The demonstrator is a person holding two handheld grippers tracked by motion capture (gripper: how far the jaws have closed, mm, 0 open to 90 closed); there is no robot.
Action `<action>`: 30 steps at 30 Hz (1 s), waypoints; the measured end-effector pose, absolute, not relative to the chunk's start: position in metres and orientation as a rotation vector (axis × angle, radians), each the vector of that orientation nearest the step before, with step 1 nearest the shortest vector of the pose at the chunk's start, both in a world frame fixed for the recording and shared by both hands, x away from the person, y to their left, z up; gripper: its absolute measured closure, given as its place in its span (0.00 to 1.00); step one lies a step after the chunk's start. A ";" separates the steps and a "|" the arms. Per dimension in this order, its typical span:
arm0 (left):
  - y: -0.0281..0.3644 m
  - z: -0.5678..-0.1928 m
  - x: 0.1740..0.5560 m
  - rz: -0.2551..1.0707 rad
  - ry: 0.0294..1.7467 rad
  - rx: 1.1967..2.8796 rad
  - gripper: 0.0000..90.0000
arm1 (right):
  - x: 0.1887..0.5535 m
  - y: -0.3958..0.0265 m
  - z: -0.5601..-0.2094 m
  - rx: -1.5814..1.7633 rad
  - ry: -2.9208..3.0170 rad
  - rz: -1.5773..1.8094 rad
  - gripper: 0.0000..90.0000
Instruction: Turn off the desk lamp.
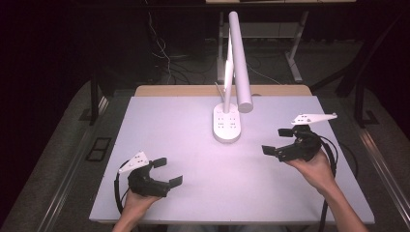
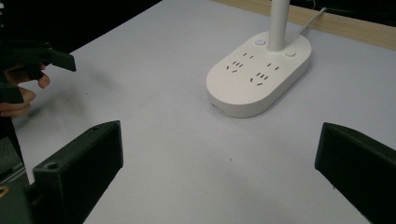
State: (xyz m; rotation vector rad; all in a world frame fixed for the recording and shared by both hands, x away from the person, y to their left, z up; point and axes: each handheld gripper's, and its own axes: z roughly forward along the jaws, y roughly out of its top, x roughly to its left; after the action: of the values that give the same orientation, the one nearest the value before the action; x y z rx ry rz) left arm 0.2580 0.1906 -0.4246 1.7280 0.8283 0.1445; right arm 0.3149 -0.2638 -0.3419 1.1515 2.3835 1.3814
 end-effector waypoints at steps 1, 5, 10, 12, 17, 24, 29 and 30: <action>0.190 -0.425 0.258 0.146 0.829 1.728 0.00 | 0.317 -0.263 -0.341 1.147 2.381 1.380 0.01; 0.190 -0.425 0.258 0.145 0.826 1.730 0.00 | 0.324 -0.260 -0.337 1.141 2.385 1.375 0.01; 0.190 -0.425 0.258 0.141 0.828 1.730 0.00 | 0.334 -0.255 -0.334 1.121 2.401 1.370 0.01; 0.190 -0.425 0.258 0.141 0.828 1.729 0.00 | 0.338 -0.253 -0.333 1.118 2.407 1.367 0.01; 0.190 -0.425 0.258 0.142 0.830 1.728 0.00 | 0.346 -0.248 -0.331 1.109 2.420 1.358 0.01; 0.190 -0.425 0.258 0.141 0.830 1.729 0.00 | 0.362 -0.244 -0.326 1.110 2.425 1.355 0.01; 0.191 -0.425 0.258 0.141 0.829 1.730 0.00 | 0.375 -0.241 -0.326 1.108 2.435 1.338 0.01; 0.191 -0.425 0.258 0.144 0.832 1.729 0.00 | 0.378 -0.241 -0.326 1.108 2.435 1.333 0.01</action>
State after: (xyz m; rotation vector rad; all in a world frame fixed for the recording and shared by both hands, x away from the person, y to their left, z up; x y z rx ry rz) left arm 0.2580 0.1906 -0.4246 1.7292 0.8319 0.1444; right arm 0.3781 -0.2405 -0.3259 1.1077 2.4349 1.3334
